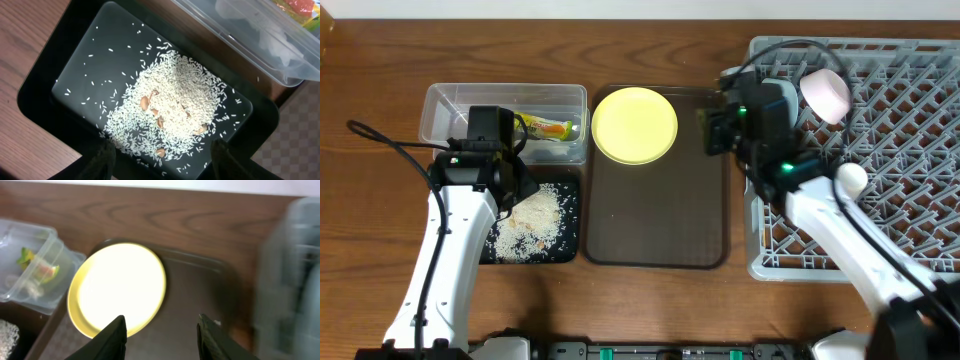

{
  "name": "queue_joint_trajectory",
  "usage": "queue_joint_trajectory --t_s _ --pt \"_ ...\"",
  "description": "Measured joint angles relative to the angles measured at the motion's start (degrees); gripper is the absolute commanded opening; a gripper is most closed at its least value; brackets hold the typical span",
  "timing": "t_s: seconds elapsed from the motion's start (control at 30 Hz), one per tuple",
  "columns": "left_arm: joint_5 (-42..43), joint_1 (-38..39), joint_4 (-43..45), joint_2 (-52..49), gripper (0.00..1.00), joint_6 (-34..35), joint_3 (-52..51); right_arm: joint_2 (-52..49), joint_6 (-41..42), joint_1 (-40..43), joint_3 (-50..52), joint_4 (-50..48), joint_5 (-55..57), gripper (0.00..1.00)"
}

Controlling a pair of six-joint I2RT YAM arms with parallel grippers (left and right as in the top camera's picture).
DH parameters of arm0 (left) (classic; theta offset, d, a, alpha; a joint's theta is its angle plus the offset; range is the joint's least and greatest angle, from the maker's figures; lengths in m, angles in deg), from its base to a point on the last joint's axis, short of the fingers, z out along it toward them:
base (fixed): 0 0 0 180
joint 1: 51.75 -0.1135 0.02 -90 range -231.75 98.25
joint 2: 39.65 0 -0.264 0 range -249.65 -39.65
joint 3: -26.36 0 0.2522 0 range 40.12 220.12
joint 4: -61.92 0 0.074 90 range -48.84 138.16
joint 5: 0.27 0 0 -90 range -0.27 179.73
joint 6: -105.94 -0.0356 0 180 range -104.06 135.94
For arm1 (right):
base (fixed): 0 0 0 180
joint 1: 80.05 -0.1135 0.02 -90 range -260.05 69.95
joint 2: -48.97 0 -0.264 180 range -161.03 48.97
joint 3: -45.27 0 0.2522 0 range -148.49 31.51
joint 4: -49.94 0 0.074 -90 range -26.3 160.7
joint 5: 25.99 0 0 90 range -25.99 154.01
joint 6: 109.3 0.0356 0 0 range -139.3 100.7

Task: Sort waste into correct bins and load items into the dishwasher rack
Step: 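Grasp the edge of the yellow plate with the right gripper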

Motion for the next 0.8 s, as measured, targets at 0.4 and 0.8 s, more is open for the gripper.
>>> queue_joint_trajectory --t_s 0.4,0.8 --pt "0.0 0.0 0.0 0.0 0.64 0.0 0.0 -20.0 0.3 -4.6 0.0 -15.6 0.4 0.45" --pt "0.0 0.0 0.0 0.0 0.64 0.0 0.0 -25.8 4.9 -5.2 0.0 -15.4 3.3 0.31"
